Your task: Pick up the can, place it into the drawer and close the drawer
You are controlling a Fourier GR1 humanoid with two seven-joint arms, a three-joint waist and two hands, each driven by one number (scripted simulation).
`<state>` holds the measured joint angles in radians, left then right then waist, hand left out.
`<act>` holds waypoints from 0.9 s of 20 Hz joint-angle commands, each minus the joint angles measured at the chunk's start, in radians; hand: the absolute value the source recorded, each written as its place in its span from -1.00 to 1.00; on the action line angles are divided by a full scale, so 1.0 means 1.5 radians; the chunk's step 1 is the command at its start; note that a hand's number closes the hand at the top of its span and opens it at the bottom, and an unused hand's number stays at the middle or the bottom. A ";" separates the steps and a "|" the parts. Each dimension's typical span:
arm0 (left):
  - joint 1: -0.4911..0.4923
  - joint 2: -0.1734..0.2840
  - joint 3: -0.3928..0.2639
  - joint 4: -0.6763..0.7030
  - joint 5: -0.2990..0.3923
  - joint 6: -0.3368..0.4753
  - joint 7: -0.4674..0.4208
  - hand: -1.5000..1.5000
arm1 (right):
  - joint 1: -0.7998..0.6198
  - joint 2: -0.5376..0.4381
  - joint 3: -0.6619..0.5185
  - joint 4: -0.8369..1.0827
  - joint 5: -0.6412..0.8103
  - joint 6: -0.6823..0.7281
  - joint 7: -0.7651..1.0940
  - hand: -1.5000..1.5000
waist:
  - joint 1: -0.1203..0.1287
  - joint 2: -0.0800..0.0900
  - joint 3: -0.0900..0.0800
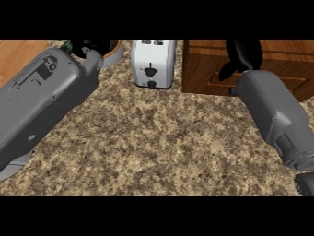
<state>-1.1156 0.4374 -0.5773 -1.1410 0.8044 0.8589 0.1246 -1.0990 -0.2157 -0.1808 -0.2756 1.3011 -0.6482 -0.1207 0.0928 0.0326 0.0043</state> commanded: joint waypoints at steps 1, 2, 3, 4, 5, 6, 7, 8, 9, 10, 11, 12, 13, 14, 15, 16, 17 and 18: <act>-0.008 0.017 -0.001 -0.017 -0.006 -0.005 0.024 -1.00 | -0.065 -0.007 -0.008 0.025 0.008 -0.005 0.045 -1.00 | 0.014 0.001 -0.001; 0.005 0.015 -0.001 -0.024 -0.005 -0.004 0.024 -1.00 | -0.062 -0.016 -0.009 0.027 0.007 -0.010 0.035 -1.00 | 0.009 0.000 -0.001; 0.003 0.023 -0.006 -0.032 -0.009 -0.006 0.029 -1.00 | -0.055 -0.029 -0.014 0.033 0.004 -0.014 0.027 -1.00 | 0.015 0.002 -0.001; 0.005 0.020 0.007 -0.034 0.001 -0.010 0.029 -1.00 | -0.083 -0.009 -0.007 0.038 0.013 0.002 0.057 -1.00 | 0.022 0.003 -0.002; 0.008 0.029 0.001 -0.045 -0.006 -0.008 0.031 -1.00 | -0.074 -0.029 -0.013 0.044 0.006 0.008 0.027 -1.00 | 0.021 0.003 -0.001; 0.005 0.017 0.010 -0.023 -0.003 -0.019 0.021 -1.00 | -0.102 -0.025 -0.020 0.043 -0.001 0.026 0.036 -1.00 | 0.013 0.007 -0.001; -0.005 0.007 0.005 -0.026 -0.009 0.005 0.031 -1.00 | -0.110 -0.031 -0.031 0.043 -0.021 0.057 -0.016 -1.00 | 0.009 0.003 -0.001; 0.014 0.017 0.006 -0.045 -0.004 -0.004 0.033 -1.00 | -0.096 -0.018 -0.038 0.049 -0.032 0.058 -0.044 -1.00 | 0.014 0.002 -0.001; 0.018 0.008 -0.001 -0.049 -0.012 0.002 0.023 -1.00 | -0.091 -0.013 -0.061 0.057 -0.058 0.072 -0.059 -1.00 | 0.022 0.007 0.000; 0.008 0.028 0.009 -0.040 -0.006 -0.017 0.035 -1.00 | -0.115 -0.009 -0.087 0.045 -0.092 0.105 -0.097 -1.00 | 0.013 0.004 0.000; 0.019 0.011 0.001 -0.053 -0.012 0.000 0.023 -1.00 | -0.099 0.004 -0.120 0.041 -0.128 0.090 -0.105 -1.00 | 0.019 0.006 0.001; 0.026 0.023 0.004 -0.051 -0.010 -0.008 0.027 -1.00 | -0.101 0.013 -0.148 0.038 -0.158 0.099 -0.111 -1.00 | 0.018 0.004 0.001; 0.017 0.021 0.005 -0.037 -0.013 -0.007 0.027 -1.00 | -0.116 0.027 -0.168 0.038 -0.182 0.121 -0.112 -1.00 | 0.009 0.005 0.002; 0.026 0.033 0.010 -0.049 -0.008 -0.013 0.033 -1.00 | -0.108 0.037 -0.190 0.041 -0.204 0.128 -0.126 -1.00 | 0.016 0.002 0.002; 0.016 0.023 0.004 -0.052 -0.014 -0.006 0.030 -1.00 | -0.101 0.035 -0.208 0.043 -0.222 0.130 -0.136 -1.00 | 0.015 0.005 0.003; 0.031 0.037 0.006 -0.055 -0.016 -0.004 0.028 -1.00 | -0.103 0.016 -0.233 0.036 -0.249 0.155 -0.169 -1.00 | 0.008 -0.002 0.002; 0.020 0.027 0.002 -0.057 -0.014 -0.004 0.038 -1.00 | -0.108 0.042 -0.246 0.037 -0.261 0.143 -0.160 -1.00 | 0.015 0.003 0.003; 0.032 0.021 0.003 -0.062 -0.015 0.002 0.033 -1.00 | -0.119 0.013 -0.255 0.039 -0.269 0.178 -0.171 -1.00 | 0.006 0.000 0.001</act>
<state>-1.0816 0.4743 -0.5711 -1.2185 0.7856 0.8525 0.1709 -1.2090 -0.1953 -0.4319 -0.1815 1.0451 -0.4440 -0.3494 0.1001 0.0513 0.0109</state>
